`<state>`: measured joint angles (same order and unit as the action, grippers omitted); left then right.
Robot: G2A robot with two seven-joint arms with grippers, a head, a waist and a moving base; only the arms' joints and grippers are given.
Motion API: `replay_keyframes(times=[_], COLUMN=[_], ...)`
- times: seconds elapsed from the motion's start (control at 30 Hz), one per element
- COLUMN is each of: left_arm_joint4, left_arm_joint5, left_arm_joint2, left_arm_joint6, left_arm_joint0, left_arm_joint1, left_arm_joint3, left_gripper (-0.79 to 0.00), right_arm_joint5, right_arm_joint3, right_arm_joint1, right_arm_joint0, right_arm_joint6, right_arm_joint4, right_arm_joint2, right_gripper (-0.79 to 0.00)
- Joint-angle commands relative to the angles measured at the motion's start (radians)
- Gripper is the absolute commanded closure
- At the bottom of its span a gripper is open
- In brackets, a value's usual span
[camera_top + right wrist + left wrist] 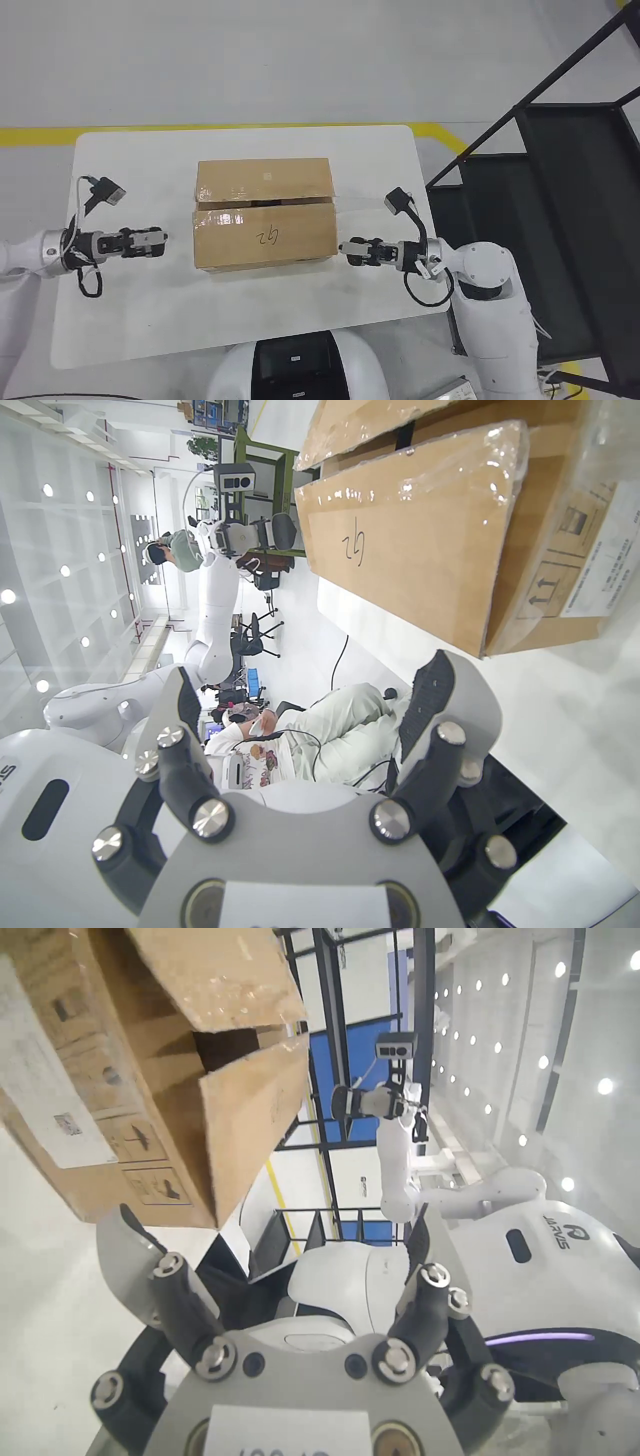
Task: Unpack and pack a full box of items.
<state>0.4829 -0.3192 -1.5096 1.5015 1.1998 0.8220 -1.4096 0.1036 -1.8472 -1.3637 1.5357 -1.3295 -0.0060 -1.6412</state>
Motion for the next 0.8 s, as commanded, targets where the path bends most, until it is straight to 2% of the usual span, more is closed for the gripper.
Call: replay_keyframes(times=[0.0, 0.33, 0.4, 0.47, 0.6, 0.77], left_arm_joint4=[0.003, 0.003, -0.092, -0.106, -0.093, -0.026], left_arm_joint5=[-0.006, -0.006, 0.007, 0.004, -0.064, -0.089], left_arm_joint2=[0.000, 0.000, 0.008, 0.011, 0.026, 0.096], left_arm_joint6=[-0.007, -0.007, -0.055, -0.099, -0.160, -0.139], left_arm_joint0=[-0.001, -0.001, 0.009, 0.010, -0.018, -0.084], left_arm_joint1=[0.000, 0.000, -0.003, -0.002, 0.005, 0.020], left_arm_joint3=[0.004, 0.004, -0.019, -0.028, -0.010, 0.021], left_gripper=[-0.785, -0.785, -0.785, -0.785, -0.785, -0.785], right_arm_joint5=[0.000, 0.000, 0.001, 0.015, 0.050, 0.109], right_arm_joint3=[0.000, 0.000, 0.006, 0.024, 0.090, 0.151], right_arm_joint1=[0.000, 0.000, 0.001, 0.004, 0.011, 0.016], right_arm_joint0=[0.000, 0.000, -0.001, -0.016, -0.064, -0.103], right_arm_joint6=[0.000, 0.000, 0.028, 0.058, 0.118, 0.204], right_arm_joint4=[0.000, 0.000, -0.016, -0.038, -0.079, -0.152], right_arm_joint2=[0.000, 0.000, 0.003, 0.016, 0.033, 0.077], right_gripper=[-0.785, -0.785, -0.785, -0.785, -0.785, -0.785])
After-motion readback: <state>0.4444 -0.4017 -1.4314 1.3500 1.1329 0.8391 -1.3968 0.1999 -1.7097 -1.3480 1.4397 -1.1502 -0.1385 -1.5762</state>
